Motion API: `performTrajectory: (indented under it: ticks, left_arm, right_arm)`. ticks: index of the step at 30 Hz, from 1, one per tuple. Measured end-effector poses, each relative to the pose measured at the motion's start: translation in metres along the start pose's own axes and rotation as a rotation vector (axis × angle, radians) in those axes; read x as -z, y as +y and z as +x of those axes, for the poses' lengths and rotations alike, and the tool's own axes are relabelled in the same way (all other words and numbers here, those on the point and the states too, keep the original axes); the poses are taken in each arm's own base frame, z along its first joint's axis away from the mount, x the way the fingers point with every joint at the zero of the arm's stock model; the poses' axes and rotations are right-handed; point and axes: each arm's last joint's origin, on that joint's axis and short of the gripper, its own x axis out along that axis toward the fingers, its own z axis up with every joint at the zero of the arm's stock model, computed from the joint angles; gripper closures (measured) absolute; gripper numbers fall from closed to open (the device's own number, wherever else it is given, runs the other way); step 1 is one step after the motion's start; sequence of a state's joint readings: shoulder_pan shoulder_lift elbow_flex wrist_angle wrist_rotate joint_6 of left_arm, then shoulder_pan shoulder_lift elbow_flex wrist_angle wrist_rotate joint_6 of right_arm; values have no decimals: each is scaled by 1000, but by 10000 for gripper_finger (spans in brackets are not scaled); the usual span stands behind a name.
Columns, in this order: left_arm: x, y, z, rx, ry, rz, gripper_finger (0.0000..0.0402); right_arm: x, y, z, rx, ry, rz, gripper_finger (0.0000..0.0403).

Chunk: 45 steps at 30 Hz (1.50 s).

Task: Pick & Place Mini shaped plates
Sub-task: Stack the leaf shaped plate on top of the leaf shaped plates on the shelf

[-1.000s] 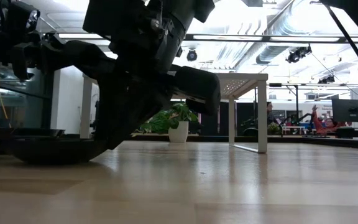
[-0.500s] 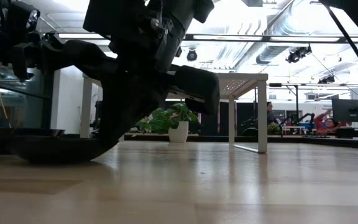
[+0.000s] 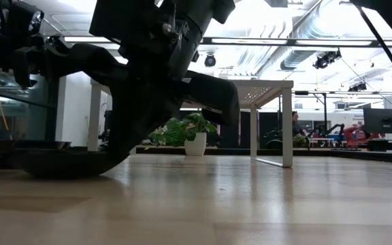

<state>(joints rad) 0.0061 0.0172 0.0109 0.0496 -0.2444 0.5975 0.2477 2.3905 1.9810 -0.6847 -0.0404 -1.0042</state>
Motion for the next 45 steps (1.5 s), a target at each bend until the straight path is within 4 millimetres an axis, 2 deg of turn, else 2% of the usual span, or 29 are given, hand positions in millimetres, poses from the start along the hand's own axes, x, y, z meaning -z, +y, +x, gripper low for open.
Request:
performTrajectory:
  ticks: [6,11,23,33,45]
  left_arm:
    - [0,0,0,-1,0,0,227]
    - [0,0,0,0,0,0,227]
    - [0,0,0,0,-1,0,227]
    - [0,0,0,0,0,0,227]
    - [0,0,0,-1,0,0,227]
  right_arm:
    - [-4,1,-3,17,12,-7,402]
    - [-9,-5,-26,71,13,-10,403]
    - [-22,2,-56,86,50,-3,403]
    - [-27,3,-70,143,88,152,403]
    - [-29,-7,-97,333,112,399,403]
